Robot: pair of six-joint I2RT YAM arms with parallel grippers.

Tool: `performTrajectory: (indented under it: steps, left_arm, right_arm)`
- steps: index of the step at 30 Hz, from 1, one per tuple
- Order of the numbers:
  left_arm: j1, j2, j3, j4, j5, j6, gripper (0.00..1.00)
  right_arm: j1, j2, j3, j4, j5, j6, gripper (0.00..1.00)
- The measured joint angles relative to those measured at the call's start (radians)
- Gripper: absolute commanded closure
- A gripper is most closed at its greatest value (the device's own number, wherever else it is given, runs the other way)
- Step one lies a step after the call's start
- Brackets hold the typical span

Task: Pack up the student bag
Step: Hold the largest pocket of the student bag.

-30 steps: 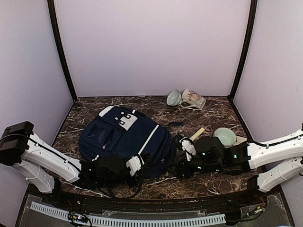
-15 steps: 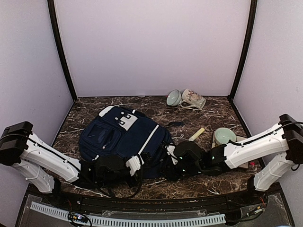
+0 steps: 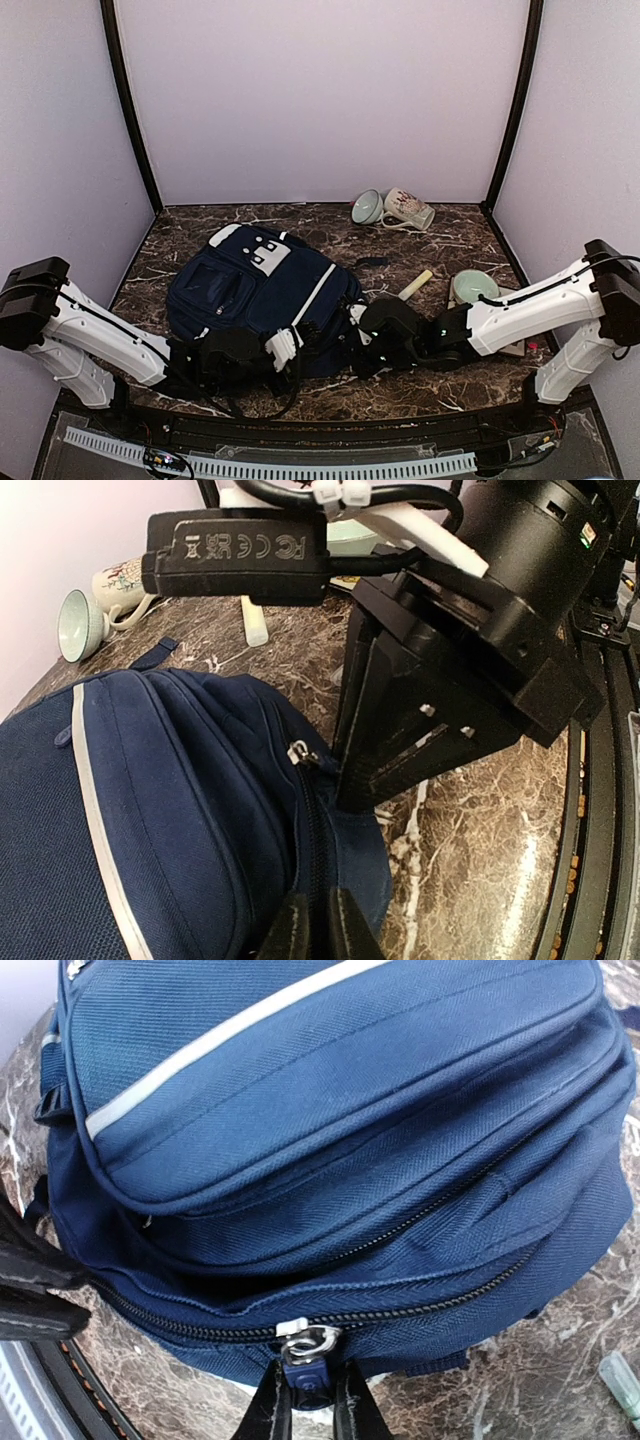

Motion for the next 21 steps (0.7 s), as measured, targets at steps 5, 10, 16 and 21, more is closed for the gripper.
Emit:
performTrajectory:
  steps: [5,10,16,21]
  left_arm:
    - [0.0,-0.003,0.0,0.0,0.0,-0.001,0.88]
    - [0.0,-0.003,0.0,-0.004,0.014,0.011,0.6]
    - [0.0,-0.002,0.006,-0.035,0.037,0.045,0.33]
    - [0.022,0.052,0.049,-0.043,0.047,0.077,0.38]
  right_arm:
    - [0.0,-0.046,-0.016,-0.005,0.003,-0.003,1.0]
    - [0.0,-0.063,-0.024,-0.003,0.0,-0.003,1.0]
    - [0.0,-0.063,-0.026,0.002,-0.008,-0.004,1.0]
    - [0.0,-0.063,-0.027,0.002,-0.011,-0.005,1.0]
